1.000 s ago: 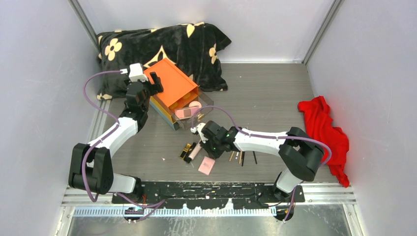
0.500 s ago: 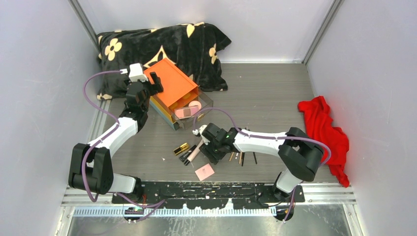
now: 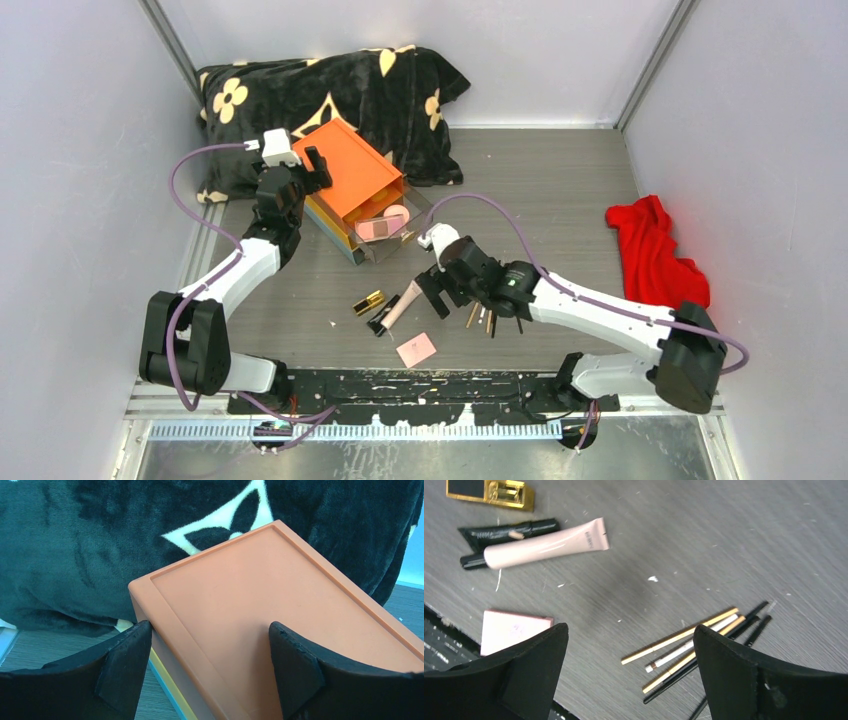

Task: Organize the makeup
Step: Pick up the makeup from the center of the board.

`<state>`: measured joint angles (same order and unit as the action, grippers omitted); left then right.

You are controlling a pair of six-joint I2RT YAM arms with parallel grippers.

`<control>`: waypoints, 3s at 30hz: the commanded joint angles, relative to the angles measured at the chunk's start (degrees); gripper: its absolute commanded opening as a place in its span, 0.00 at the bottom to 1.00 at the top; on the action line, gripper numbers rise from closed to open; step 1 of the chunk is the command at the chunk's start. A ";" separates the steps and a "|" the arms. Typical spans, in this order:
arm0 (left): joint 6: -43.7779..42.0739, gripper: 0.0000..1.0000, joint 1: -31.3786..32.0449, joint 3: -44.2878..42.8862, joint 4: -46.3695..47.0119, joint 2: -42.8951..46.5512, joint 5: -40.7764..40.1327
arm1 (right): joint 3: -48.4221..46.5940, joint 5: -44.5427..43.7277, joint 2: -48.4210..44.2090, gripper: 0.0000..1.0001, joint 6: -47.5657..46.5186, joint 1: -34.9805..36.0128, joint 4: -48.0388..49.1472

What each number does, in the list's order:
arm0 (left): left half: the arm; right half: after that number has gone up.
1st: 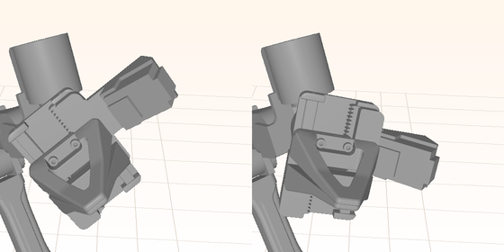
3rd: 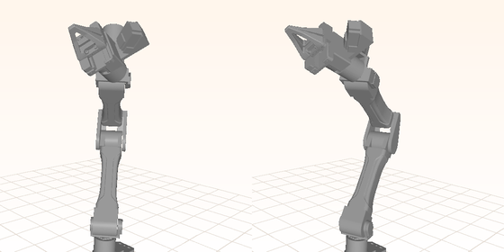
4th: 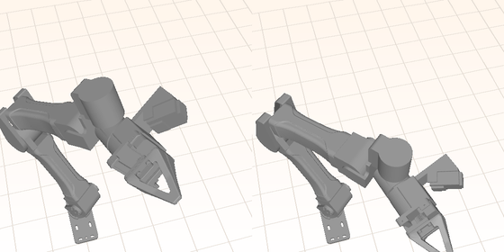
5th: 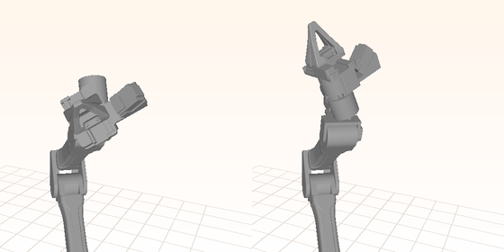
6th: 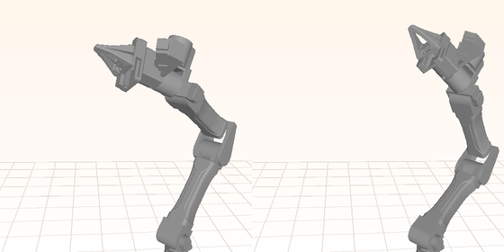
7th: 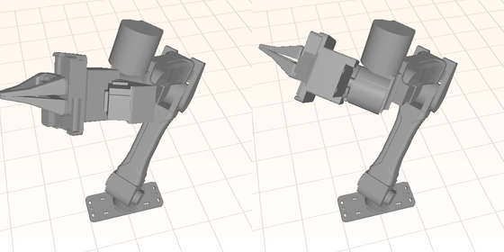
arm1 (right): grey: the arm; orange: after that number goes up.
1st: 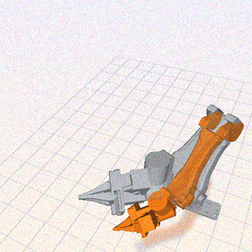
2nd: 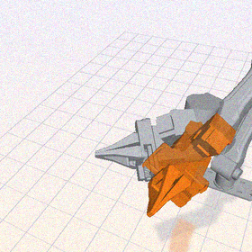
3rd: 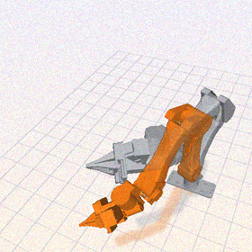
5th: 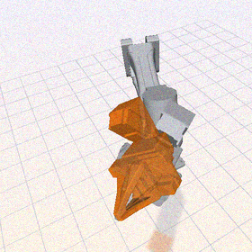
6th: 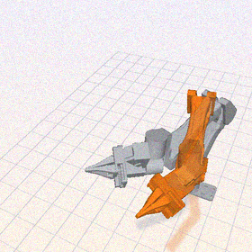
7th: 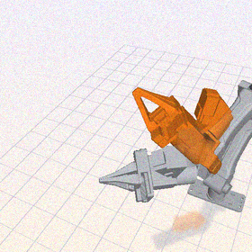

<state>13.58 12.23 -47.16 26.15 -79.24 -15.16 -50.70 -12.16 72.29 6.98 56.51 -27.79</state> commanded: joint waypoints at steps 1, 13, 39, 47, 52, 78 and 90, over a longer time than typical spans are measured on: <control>-2.65 0.83 1.39 3.41 -16.48 -4.18 7.40 | 3.06 -9.78 -5.97 1.00 4.50 -0.06 4.84; -2.68 0.83 1.37 3.42 -16.48 -4.24 7.25 | -1.99 -3.63 -1.48 1.00 -5.23 0.12 -4.29; -2.54 0.83 1.37 3.89 -16.17 -3.83 7.16 | 0.97 19.62 2.36 1.00 -31.33 16.10 1.93; -2.55 0.83 1.39 4.05 -15.96 -3.66 7.25 | -2.57 20.18 11.71 1.00 -35.47 15.95 2.95; -2.65 0.82 1.38 4.09 -15.96 -3.71 7.31 | -3.52 19.98 14.19 1.00 -36.93 15.78 4.46; -2.52 0.83 1.34 4.18 -15.87 -3.56 7.33 | -4.78 24.10 23.33 0.97 -37.83 11.59 7.08; -2.66 0.82 1.39 4.27 -15.69 -3.46 7.33 | -6.42 22.93 27.26 0.51 -35.33 9.62 5.69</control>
<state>13.58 12.23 -46.94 26.46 -79.09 -15.16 -55.94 13.26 97.69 -29.15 66.92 -22.24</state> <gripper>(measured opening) 0.832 0.579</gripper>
